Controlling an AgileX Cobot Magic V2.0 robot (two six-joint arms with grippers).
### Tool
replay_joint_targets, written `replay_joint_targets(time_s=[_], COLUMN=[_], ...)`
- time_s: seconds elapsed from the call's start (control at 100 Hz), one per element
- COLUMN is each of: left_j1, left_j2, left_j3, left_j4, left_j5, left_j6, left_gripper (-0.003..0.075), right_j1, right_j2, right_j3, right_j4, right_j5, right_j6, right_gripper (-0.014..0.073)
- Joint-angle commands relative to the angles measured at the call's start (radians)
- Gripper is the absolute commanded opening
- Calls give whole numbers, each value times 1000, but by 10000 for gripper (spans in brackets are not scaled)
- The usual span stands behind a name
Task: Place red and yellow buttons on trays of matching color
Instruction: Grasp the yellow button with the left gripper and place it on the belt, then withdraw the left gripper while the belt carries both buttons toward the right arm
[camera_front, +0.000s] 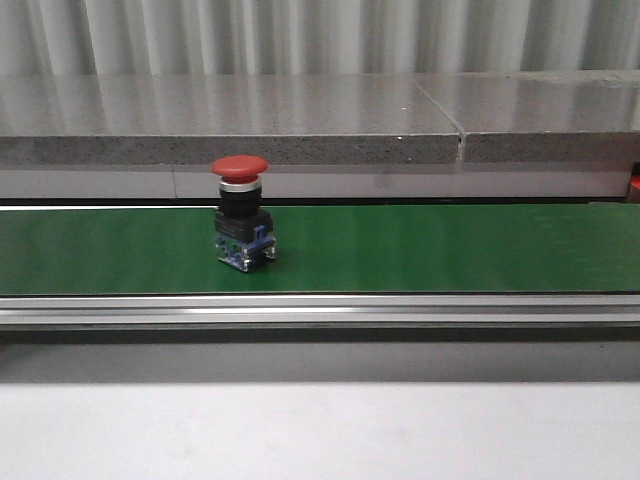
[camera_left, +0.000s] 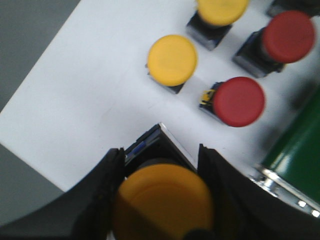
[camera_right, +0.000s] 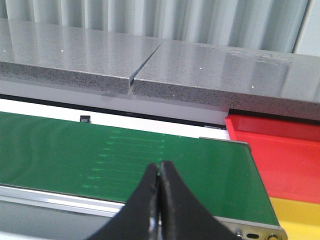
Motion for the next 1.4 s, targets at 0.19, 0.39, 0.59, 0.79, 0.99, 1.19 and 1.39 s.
replay_joint_targets(time_s=[0.19,0.39,0.59,0.79,0.99,1.19,1.39], left_j1=[-185,-289,-354,-378,-378,-378,-378], left_j2=[-152,-90,53,187,283,314,314], left_j3=[-67,-169,-249,-292,-295,-295,-299], left_j4=[-20,-60,-114,-124,-122,-122,-126], left_j5=[49,59,63,55,53,60,81], left_j6=[59,76,103,103,103,103,105], left_gripper=[-20,-20,-20,-20,-19,24,456], right_j1=[0,0,0,0,0,0,0], right_j2=[-13,-13,-13,-13,-13,-13,-13], right_j3=[-5,-5,-5,-5,-5,-5,-5], right_j4=[-13,-13,-13,-13,-13,-13,-13], right_j5=[-78,-78,-78,-78,-78,-78,-78], right_j6=[-4,-4,-4,-4,-4,-4,-4], right_gripper=[-68,-68,-68,-68,-68,-68,-68])
